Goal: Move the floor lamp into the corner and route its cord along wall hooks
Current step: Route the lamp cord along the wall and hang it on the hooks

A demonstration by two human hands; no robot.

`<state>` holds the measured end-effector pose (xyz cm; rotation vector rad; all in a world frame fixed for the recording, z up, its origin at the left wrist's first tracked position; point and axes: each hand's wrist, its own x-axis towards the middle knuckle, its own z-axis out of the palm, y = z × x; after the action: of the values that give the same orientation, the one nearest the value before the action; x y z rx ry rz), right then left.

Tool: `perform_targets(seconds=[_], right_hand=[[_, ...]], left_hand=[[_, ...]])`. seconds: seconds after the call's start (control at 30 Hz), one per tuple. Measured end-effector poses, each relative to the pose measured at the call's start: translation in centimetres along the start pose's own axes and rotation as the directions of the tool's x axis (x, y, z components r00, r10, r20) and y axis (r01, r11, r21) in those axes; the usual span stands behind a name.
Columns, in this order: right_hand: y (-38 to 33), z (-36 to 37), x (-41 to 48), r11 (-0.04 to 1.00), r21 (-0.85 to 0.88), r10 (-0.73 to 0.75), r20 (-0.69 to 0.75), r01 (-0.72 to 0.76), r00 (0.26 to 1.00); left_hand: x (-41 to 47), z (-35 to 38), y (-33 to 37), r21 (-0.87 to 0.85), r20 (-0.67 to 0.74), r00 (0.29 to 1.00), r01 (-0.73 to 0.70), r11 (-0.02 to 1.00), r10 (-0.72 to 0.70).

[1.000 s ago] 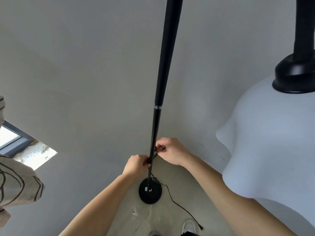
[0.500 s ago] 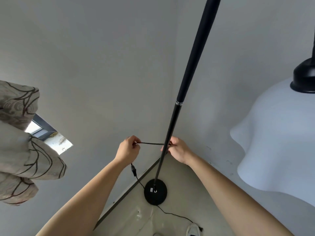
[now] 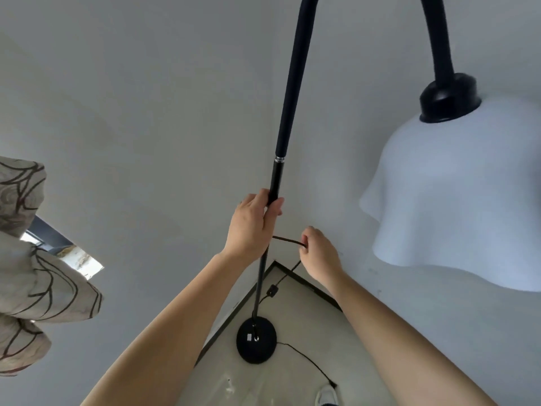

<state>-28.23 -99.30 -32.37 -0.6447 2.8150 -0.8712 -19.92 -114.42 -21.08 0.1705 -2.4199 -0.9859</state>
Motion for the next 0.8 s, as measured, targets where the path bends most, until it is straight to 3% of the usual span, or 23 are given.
perform_targets(seconds=[0.1,0.2,0.33,0.43,0.6,0.8], right_hand=[[4.7,0.0,-2.3,0.951,0.115,0.278,0.083,-0.287,0.957],[11.6,-0.7,-6.8,0.816,0.116,0.557,0.1,-0.566,0.824],[17.2,-2.6,-11.6,0.714,0.046,0.69,0.123,-0.698,0.714],[16.0,-2.0,-11.1,0.773,0.089,0.599,0.224,-0.628,0.769],[8.0,1.0,-6.4,0.914,0.235,0.247,0.321,-0.33,0.914],[-1.8,2.5,-2.3,0.93,0.366,-0.096,0.355,-0.043,0.93]], left_hand=[[0.7,0.0,-1.0,-0.066,-0.016,0.995,0.102,0.993,-0.103],[1.6,-0.3,-2.2,-0.131,-0.064,0.985,0.151,0.98,-0.161],[1.4,-0.5,-4.5,-0.21,-0.086,0.966,0.222,0.952,-0.244],[0.3,-0.4,-5.6,-0.197,-0.033,0.966,0.244,0.95,-0.255],[0.0,-0.8,-4.6,-0.155,0.065,0.963,0.269,0.951,-0.262],[-1.0,-0.6,-2.4,0.048,0.103,0.964,0.241,0.969,-0.245]])
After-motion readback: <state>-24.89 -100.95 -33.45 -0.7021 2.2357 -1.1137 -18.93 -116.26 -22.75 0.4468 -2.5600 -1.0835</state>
